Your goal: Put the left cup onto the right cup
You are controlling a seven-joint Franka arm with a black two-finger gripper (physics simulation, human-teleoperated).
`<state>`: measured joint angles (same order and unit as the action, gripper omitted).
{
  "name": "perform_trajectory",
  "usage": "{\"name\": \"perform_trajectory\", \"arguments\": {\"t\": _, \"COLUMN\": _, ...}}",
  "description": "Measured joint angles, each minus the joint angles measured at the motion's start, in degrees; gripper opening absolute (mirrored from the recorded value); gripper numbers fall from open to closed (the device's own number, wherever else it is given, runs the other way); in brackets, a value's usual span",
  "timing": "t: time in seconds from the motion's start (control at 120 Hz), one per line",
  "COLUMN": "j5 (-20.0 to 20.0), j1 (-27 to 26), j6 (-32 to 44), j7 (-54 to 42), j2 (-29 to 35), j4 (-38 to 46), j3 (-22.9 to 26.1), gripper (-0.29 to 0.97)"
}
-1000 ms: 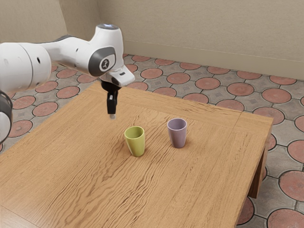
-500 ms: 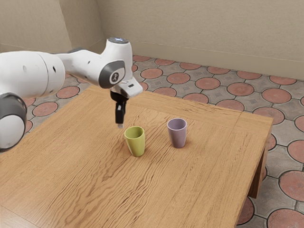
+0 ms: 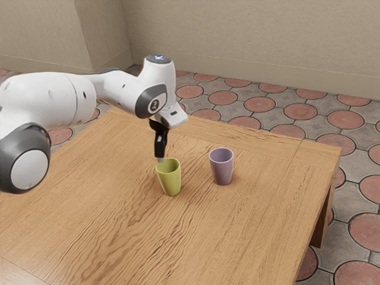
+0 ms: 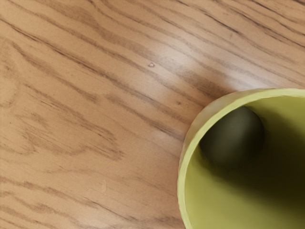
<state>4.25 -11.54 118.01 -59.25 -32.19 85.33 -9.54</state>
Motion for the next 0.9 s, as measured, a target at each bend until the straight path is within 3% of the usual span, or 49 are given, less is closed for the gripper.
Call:
{"name": "perform_trajectory", "arguments": {"t": 0.65, "j5": -0.79, "j1": -1.28, "j6": 1.71, "j7": -1.63, "j2": -3.34, "j4": -1.73, "j3": 0.31, "gripper": 0.66}}
{"name": "perform_trajectory", "arguments": {"t": 0.767, "j5": -1.13, "j1": -1.29, "j6": 2.13, "j7": -1.72, "j2": -3.92, "j4": -1.67, "j3": 0.37, "gripper": 0.56}}
{"name": "perform_trajectory", "arguments": {"t": 0.9, "j5": -1.28, "j1": -1.29, "j6": 2.55, "j7": -1.80, "j2": -4.21, "j4": -1.64, "j3": 0.40, "gripper": 0.31}}
